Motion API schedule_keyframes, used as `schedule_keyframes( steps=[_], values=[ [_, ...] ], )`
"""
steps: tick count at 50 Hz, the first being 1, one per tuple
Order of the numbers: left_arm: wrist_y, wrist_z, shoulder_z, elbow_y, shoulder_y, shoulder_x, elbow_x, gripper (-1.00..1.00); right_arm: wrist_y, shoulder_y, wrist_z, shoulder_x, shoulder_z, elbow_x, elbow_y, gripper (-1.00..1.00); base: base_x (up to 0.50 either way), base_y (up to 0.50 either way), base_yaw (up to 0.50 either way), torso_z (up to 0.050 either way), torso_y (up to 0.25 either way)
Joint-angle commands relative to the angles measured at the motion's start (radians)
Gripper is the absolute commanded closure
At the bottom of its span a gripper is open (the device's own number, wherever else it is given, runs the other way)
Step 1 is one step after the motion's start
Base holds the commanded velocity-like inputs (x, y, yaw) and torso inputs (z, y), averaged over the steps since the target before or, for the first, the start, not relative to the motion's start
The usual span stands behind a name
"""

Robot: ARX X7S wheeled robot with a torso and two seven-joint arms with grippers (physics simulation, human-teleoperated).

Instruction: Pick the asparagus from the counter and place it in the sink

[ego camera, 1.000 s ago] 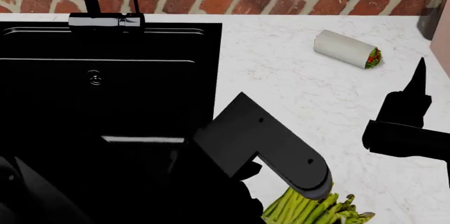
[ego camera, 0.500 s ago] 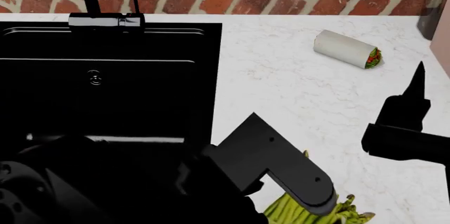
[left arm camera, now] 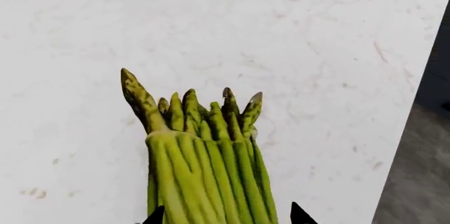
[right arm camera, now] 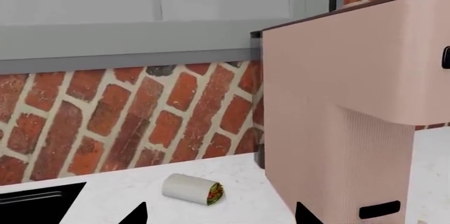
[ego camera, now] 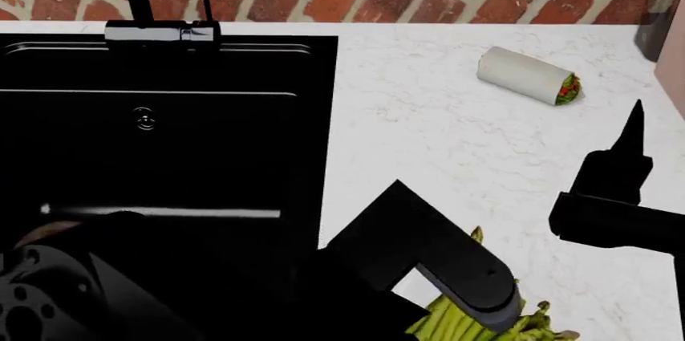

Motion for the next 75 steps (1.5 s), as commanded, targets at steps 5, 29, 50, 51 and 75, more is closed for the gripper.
schedule_keyframes(
  steps=[5,29,50,51,75],
  values=[
    [-0.001,-0.077,0.078,-0.046,0.005,-0.019,0.106,1.00,0.003,-0.010,0.015,0.007,0.027,0.014,-0.008,-1.00,0.00,0.00,0.00,-0.003,0.000],
    [0.112,-0.285,-0.042,0.103,-0.087,-0.081,-0.061,1.00,-0.015,-0.007,0.007,0.010,0.002,0.002,0.005,-1.00,0.00,0.00,0.00,0.000,0.000],
    [0.154,-0.241,-0.089,-0.023,-0.137,-0.199,0.052,1.00,-0.024,0.007,0.007,0.015,-0.022,-0.002,0.012,-1.00,0.00,0.00,0.00,0.000,0.000],
    [0.157,-0.232,-0.090,-0.039,-0.138,-0.205,0.065,1.00,-0.027,0.007,0.005,0.014,-0.023,-0.005,0.013,-1.00,0.00,0.00,0.00,0.000,0.000],
    [0.228,-0.038,-0.042,-0.447,-0.183,-0.334,0.333,1.00,-0.054,-0.014,-0.012,0.015,-0.028,-0.019,0.019,-1.00,0.00,0.00,0.00,0.000,0.002]
  ],
)
